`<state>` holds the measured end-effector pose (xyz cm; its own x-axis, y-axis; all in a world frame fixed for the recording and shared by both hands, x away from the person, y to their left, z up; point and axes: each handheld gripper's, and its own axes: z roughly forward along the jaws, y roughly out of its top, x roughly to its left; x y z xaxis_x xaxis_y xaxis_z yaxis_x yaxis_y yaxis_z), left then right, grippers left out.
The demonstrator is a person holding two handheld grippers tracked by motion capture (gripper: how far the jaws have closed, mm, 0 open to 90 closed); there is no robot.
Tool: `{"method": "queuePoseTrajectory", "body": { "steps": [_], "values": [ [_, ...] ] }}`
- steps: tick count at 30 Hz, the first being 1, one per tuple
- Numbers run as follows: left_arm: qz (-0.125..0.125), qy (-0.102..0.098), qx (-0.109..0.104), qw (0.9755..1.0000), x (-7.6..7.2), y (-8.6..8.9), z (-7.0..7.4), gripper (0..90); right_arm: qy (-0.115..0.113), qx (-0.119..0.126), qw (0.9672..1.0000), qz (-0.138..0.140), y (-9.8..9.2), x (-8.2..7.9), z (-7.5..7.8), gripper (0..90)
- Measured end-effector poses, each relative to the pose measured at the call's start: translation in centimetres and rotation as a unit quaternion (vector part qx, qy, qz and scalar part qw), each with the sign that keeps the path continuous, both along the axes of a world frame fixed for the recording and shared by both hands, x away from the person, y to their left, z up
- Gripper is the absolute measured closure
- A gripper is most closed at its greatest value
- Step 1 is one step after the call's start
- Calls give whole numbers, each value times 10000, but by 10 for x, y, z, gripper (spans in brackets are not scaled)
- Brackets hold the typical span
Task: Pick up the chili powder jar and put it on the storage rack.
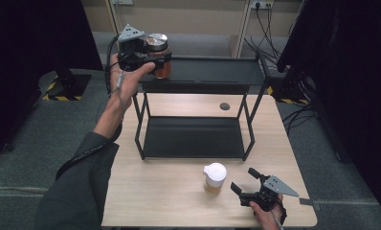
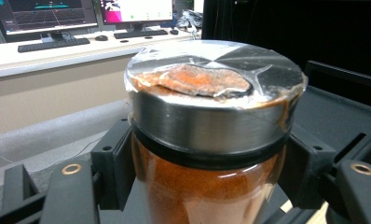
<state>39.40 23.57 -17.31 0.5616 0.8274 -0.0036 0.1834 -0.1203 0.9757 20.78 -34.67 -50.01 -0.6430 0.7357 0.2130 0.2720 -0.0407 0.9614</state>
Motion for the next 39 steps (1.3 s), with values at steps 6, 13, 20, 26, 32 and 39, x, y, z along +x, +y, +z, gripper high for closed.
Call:
{"method": "queuePoseTrajectory", "body": {
  "steps": [6,13,20,26,32,39],
  "values": [
    [135,36,54,9999,7,-5,-3,304,-16,-11,10000,23,0,0,0,4],
    [187,52,16,9998,12,-7,-7,304,-17,-12,10000,36,0,0,0,4],
    [215,72,-9,9997,13,-8,-11,303,-17,-10,10000,53,0,0,0,4],
    [262,74,-17,9996,12,-10,-12,301,-10,-18,10000,57,1,1,0,4],
    [305,75,-223,9993,10,-7,-16,187,-6,-14,10000,55,1,0,0,4],
    [301,-25,-336,9990,0,-1,-21,30,-1,-21,10000,60,1,0,0,4]
  ]
}}
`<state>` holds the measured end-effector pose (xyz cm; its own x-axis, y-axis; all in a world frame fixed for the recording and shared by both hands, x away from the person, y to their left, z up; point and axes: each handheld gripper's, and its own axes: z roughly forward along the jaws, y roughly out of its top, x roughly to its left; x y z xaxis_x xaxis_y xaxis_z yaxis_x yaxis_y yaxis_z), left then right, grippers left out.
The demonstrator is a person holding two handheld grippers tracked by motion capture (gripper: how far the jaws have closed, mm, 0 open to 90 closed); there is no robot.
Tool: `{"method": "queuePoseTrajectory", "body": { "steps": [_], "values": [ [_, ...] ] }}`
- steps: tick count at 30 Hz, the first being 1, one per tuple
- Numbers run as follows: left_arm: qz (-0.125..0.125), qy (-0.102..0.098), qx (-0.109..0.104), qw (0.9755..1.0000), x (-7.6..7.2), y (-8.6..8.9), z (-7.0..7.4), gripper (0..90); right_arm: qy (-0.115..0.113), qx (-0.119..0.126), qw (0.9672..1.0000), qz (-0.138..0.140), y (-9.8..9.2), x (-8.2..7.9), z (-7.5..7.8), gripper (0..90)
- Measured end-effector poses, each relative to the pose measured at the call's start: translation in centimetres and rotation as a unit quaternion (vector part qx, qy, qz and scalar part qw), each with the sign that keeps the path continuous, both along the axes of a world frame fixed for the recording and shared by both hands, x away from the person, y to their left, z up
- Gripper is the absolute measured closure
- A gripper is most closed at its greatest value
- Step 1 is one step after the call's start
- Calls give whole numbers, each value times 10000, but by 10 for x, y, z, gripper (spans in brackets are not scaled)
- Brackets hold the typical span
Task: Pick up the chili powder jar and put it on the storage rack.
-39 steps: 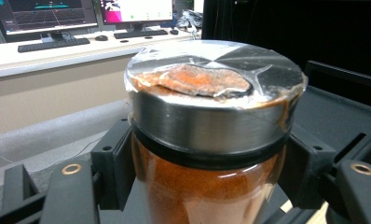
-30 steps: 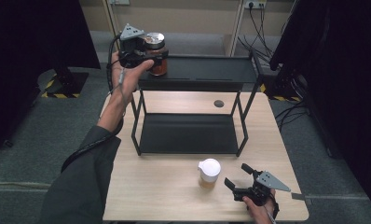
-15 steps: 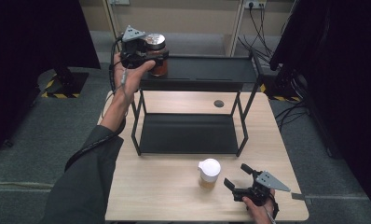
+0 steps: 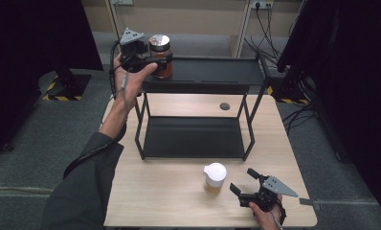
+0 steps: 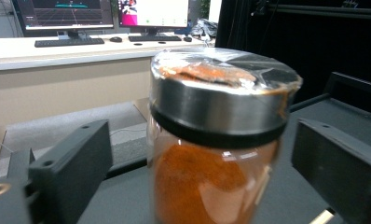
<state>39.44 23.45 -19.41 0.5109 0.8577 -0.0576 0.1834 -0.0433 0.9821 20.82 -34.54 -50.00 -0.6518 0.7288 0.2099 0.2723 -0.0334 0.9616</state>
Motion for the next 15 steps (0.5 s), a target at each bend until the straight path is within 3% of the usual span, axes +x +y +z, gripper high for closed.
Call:
{"method": "queuePoseTrajectory", "body": {
  "steps": [15],
  "values": [
    [-283,-85,26,9996,-15,10,-5,3,22,3,10000,-6,0,0,0,4]
  ]
}}
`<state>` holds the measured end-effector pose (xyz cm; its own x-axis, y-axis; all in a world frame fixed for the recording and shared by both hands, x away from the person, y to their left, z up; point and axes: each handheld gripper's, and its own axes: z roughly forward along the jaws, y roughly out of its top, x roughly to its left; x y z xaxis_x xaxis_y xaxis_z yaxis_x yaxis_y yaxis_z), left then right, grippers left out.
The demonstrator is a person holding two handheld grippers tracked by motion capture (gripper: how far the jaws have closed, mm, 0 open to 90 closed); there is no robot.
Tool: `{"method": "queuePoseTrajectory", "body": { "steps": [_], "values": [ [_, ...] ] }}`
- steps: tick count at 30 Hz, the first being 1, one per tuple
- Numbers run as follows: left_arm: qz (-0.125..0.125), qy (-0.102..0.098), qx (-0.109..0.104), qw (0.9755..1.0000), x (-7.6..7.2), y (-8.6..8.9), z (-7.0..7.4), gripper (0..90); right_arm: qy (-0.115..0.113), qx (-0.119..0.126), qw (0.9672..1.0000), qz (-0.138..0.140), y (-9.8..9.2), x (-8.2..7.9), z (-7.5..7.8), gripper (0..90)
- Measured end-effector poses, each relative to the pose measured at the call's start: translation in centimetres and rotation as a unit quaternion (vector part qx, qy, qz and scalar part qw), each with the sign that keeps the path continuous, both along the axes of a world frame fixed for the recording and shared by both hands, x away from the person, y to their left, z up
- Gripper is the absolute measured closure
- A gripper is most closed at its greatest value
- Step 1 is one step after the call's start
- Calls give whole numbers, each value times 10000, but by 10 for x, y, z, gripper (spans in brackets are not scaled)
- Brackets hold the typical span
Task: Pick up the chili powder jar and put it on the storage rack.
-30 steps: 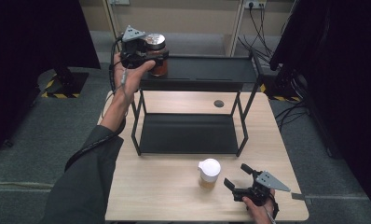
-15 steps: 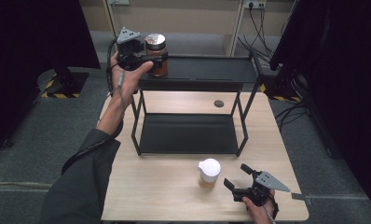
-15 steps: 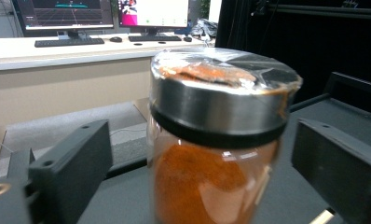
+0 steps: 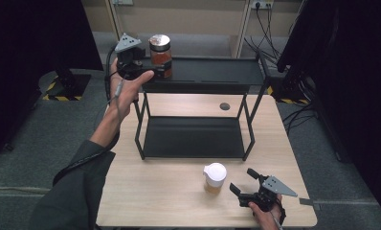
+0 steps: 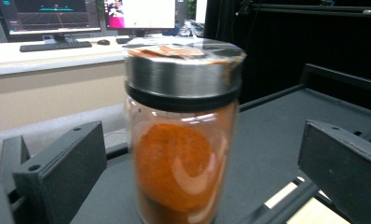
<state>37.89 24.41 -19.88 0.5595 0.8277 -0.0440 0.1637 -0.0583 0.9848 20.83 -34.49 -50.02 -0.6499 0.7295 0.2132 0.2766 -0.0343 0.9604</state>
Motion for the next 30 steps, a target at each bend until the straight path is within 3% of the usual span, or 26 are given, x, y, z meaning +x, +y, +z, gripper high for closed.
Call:
{"method": "queuePoseTrajectory", "body": {
  "steps": [17,30],
  "values": [
    [-357,-78,-77,9993,-23,8,-14,8,0,-9,10000,1,0,0,0,4],
    [-740,-144,-184,9970,-45,13,-31,10,-2,-17,10000,-4,0,0,0,4]
  ]
}}
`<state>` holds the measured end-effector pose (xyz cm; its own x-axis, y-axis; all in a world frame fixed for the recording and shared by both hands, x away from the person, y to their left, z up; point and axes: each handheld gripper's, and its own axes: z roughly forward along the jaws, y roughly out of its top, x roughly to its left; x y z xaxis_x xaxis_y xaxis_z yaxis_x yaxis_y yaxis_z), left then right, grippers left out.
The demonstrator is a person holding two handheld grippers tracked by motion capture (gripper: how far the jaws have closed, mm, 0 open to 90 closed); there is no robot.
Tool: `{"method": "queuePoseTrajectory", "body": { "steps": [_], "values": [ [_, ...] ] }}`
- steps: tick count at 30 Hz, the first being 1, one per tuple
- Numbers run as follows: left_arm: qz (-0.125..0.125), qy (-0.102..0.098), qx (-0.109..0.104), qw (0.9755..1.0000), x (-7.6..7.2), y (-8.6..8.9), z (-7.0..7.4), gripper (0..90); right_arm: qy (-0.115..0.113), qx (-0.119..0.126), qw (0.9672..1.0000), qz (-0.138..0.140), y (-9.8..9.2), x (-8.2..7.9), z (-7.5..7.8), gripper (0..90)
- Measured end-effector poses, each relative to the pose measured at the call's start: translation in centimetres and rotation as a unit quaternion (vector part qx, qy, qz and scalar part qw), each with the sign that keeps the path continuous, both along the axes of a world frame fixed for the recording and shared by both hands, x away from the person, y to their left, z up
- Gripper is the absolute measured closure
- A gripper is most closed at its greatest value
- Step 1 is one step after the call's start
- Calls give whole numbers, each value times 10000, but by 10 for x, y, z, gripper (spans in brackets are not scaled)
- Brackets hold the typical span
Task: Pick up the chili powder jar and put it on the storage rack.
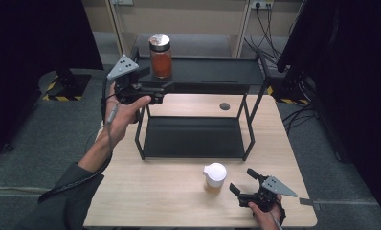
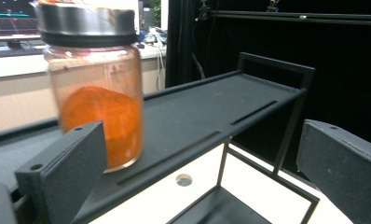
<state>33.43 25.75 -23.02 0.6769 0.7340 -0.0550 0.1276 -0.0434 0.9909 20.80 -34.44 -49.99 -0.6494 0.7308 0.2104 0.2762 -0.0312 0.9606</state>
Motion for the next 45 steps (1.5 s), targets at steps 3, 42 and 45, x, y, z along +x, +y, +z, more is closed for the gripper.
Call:
{"method": "queuePoseTrajectory", "body": {
  "steps": [3,42,45],
  "values": [
    [-95,12,-50,9999,-4,1,-7,10,-7,-6,10000,5,0,0,0,4],
    [-851,151,-255,9959,-41,4,-83,9,2,-13,10000,6,0,0,0,4],
    [-906,146,-271,9954,-45,3,-91,10,5,-9,10000,2,0,0,0,4]
  ]
}}
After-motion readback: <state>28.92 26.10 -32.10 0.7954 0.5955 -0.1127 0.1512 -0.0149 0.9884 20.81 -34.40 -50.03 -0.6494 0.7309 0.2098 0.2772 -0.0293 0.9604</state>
